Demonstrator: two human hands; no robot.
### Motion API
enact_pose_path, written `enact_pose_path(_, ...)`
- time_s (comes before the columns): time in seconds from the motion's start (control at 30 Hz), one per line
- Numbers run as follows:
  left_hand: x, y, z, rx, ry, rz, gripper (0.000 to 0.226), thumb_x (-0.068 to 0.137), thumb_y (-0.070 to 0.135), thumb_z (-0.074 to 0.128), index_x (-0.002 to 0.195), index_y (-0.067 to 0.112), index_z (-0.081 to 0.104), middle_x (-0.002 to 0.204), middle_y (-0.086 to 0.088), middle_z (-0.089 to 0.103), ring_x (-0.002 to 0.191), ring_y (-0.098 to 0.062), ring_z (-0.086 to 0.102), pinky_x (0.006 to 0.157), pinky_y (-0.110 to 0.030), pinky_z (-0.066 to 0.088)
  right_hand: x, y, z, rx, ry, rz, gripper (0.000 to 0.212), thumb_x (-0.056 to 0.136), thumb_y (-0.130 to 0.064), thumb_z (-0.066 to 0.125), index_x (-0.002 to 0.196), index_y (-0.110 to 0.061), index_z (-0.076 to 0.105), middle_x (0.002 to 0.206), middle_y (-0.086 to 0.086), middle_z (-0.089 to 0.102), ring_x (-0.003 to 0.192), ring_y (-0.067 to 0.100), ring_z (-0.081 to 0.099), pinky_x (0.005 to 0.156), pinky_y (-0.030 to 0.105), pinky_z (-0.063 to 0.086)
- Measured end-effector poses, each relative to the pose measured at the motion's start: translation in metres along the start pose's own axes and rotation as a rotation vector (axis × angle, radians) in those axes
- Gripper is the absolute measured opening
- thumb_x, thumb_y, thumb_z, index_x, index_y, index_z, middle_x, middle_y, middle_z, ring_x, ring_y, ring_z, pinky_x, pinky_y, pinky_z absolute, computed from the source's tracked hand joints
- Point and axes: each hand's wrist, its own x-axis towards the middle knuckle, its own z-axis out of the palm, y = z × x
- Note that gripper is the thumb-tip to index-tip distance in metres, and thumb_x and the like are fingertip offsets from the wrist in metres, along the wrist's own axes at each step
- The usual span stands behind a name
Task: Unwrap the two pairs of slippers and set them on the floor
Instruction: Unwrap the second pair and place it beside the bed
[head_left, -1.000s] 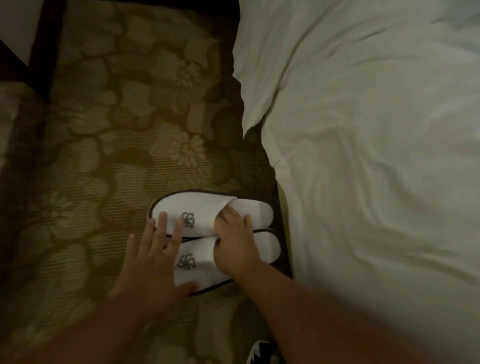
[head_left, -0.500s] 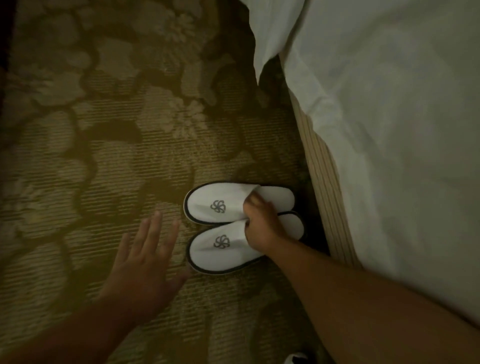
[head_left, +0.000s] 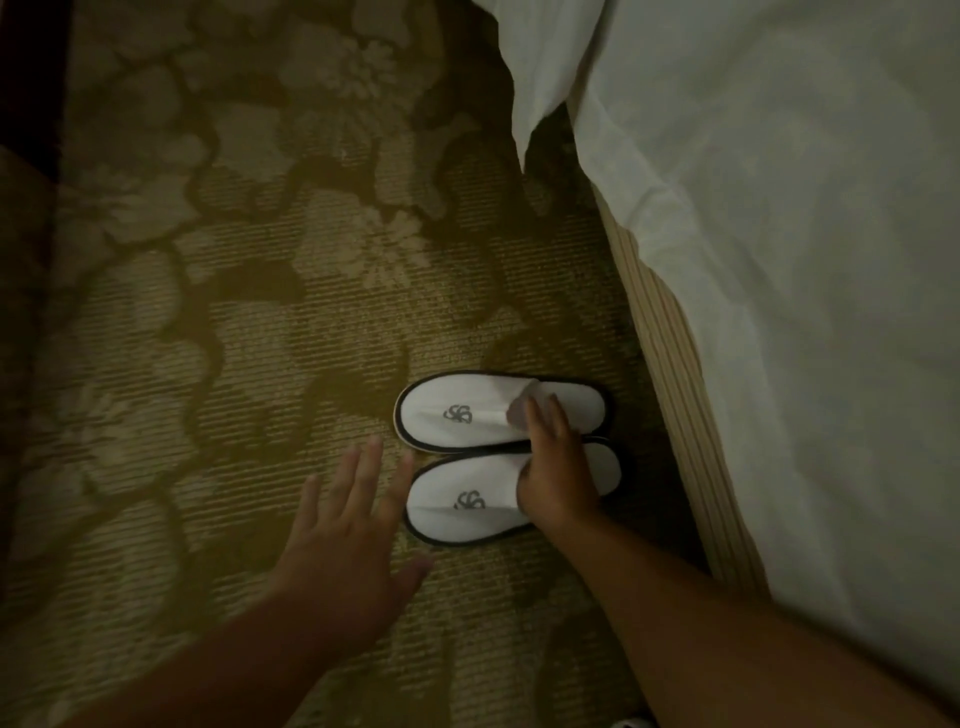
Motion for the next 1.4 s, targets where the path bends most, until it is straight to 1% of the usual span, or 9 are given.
enact_pose_path(0.13, -0.004, 0.001, 0.011, 0.01, -0.073, -0.027, 0.092, 0.084, 0.072, 0.029, 0.135, 0.036, -0.038, 0.149, -0.001, -0.039, 0.136, -0.02, -0.037, 0.116, -0.05, -0.01, -0.031, -0.001, 0.008, 0.146, 0.268, 0.074, 0.033, 0.092, -0.019, 0.055, 0.125, -0.015, 0.057, 0.127, 0.009, 0.056, 0.115, 0.028, 0.053, 0.096, 0.042, 0.048)
enact_pose_path(0.3, -0.009, 0.004, 0.026, 0.016, -0.138, -0.026, 0.092, 0.084, 0.072, 0.03, 0.144, 0.032, -0.027, 0.148, -0.001, -0.039, 0.131, -0.016, -0.037, 0.117, -0.051, -0.007, -0.058, -0.003, 0.014, 0.143, 0.027, 0.092, 0.043, 0.076, -0.063, 0.046, 0.084, -0.024, 0.061, 0.093, -0.005, 0.056, 0.091, 0.016, 0.053, 0.086, 0.039, 0.049)
enact_pose_path(0.53, -0.011, 0.008, 0.031, 0.03, -0.153, -0.008, 0.089, 0.084, 0.072, 0.027, 0.148, 0.03, -0.02, 0.153, -0.002, -0.033, 0.139, -0.019, -0.03, 0.117, -0.05, -0.007, -0.047, -0.001, 0.024, -0.036, -0.061, 0.035, 0.059, 0.088, -0.046, 0.057, 0.132, -0.007, 0.054, 0.139, 0.008, 0.045, 0.13, 0.028, 0.038, 0.113, 0.047, 0.027)
enact_pose_path(0.83, -0.014, 0.009, 0.031, -0.01, -0.189, -0.015, 0.09, 0.085, 0.071, 0.03, 0.147, 0.031, -0.021, 0.155, -0.002, -0.032, 0.142, -0.022, -0.028, 0.118, -0.05, -0.007, -0.046, 0.0, 0.03, 0.078, -0.082, 0.067, 0.068, 0.087, -0.044, 0.061, 0.14, -0.004, 0.044, 0.146, 0.01, 0.038, 0.136, 0.027, 0.033, 0.116, 0.044, 0.027)
enact_pose_path(0.93, -0.015, 0.007, 0.033, -0.011, -0.185, -0.023, 0.091, 0.084, 0.072, 0.029, 0.147, 0.031, -0.02, 0.155, -0.002, -0.03, 0.143, -0.022, -0.026, 0.118, -0.049, -0.007, -0.048, 0.008, 0.022, 0.239, -0.114, 0.012, 0.063, 0.079, -0.059, 0.058, 0.119, -0.011, 0.064, 0.13, 0.001, 0.053, 0.121, 0.016, 0.05, 0.105, 0.038, 0.042)
enact_pose_path(1.03, -0.018, 0.003, 0.037, -0.022, -0.183, -0.02, 0.091, 0.083, 0.073, 0.028, 0.145, 0.031, -0.025, 0.155, -0.003, -0.031, 0.143, -0.021, -0.027, 0.118, -0.048, -0.009, -0.047, 0.01, 0.011, 0.39, 0.073, 0.123, 0.049, 0.075, -0.07, 0.051, 0.087, -0.024, 0.064, 0.097, -0.009, 0.06, 0.088, 0.005, 0.058, 0.078, 0.027, 0.05)
enact_pose_path(1.13, -0.021, -0.001, 0.041, -0.037, -0.181, -0.024, 0.09, 0.084, 0.072, 0.028, 0.142, 0.032, -0.028, 0.155, -0.003, -0.032, 0.141, -0.02, -0.029, 0.116, -0.047, -0.011, -0.028, -0.001, -0.001, 0.562, 0.228, 0.372, 0.052, 0.074, -0.071, 0.053, 0.11, -0.032, 0.053, 0.098, -0.006, 0.064, 0.089, 0.017, 0.063, 0.068, 0.029, 0.05)
enact_pose_path(1.27, -0.022, -0.004, 0.043, -0.025, -0.198, -0.041, 0.09, 0.084, 0.071, 0.028, 0.136, 0.031, -0.033, 0.155, -0.002, -0.032, 0.142, -0.02, -0.028, 0.118, -0.048, -0.009, 0.005, -0.025, -0.003, 0.699, -0.065, 0.518, 0.069, 0.084, -0.066, 0.053, 0.144, -0.049, 0.025, 0.145, 0.003, 0.044, 0.124, 0.031, 0.05, 0.086, 0.038, 0.047)
enact_pose_path(1.4, -0.021, -0.004, 0.041, -0.025, -0.205, -0.038, 0.089, 0.085, 0.071, 0.028, 0.146, 0.032, -0.023, 0.155, -0.002, -0.03, 0.142, -0.02, -0.028, 0.117, -0.048, -0.008, 0.015, -0.027, 0.005, 0.509, -0.231, 0.403, 0.053, 0.092, -0.053, 0.05, 0.138, -0.025, 0.049, 0.142, 0.007, 0.049, 0.123, 0.029, 0.05, 0.1, 0.038, 0.045)
